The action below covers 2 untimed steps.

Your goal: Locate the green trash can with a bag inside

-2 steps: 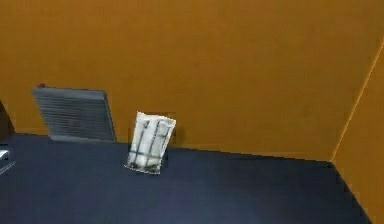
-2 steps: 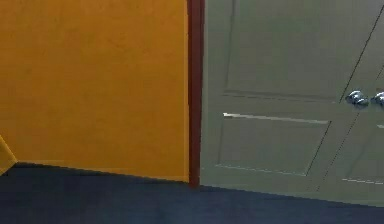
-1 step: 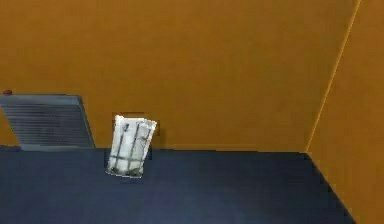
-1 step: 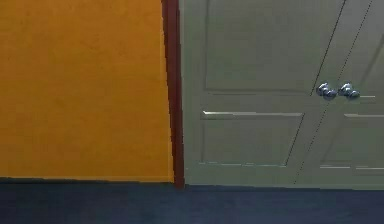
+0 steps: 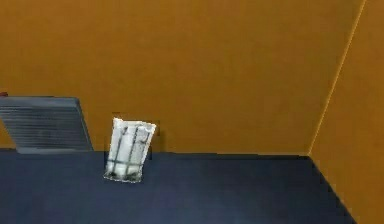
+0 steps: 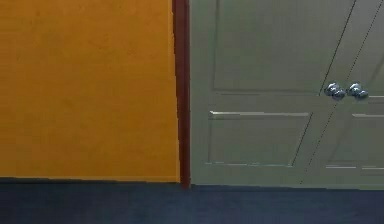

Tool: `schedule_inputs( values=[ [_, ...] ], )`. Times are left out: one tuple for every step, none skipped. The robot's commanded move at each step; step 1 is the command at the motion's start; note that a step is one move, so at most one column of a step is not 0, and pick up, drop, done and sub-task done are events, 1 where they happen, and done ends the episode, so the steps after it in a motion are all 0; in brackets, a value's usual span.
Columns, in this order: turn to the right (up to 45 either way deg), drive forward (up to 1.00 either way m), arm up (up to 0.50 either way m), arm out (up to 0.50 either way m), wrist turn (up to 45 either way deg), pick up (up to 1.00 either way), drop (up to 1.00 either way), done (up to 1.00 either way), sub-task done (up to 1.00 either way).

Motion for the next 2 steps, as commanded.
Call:
schedule_inputs(
  values=[
    [21.0, 0.0, 0.0, 0.0, 0.0, 0.0, 0.0, 0.0, 0.0],
    [0.0, 0.7, 0.0, 0.0, 0.0, 0.0, 0.0, 0.0, 0.0]
  ],
)
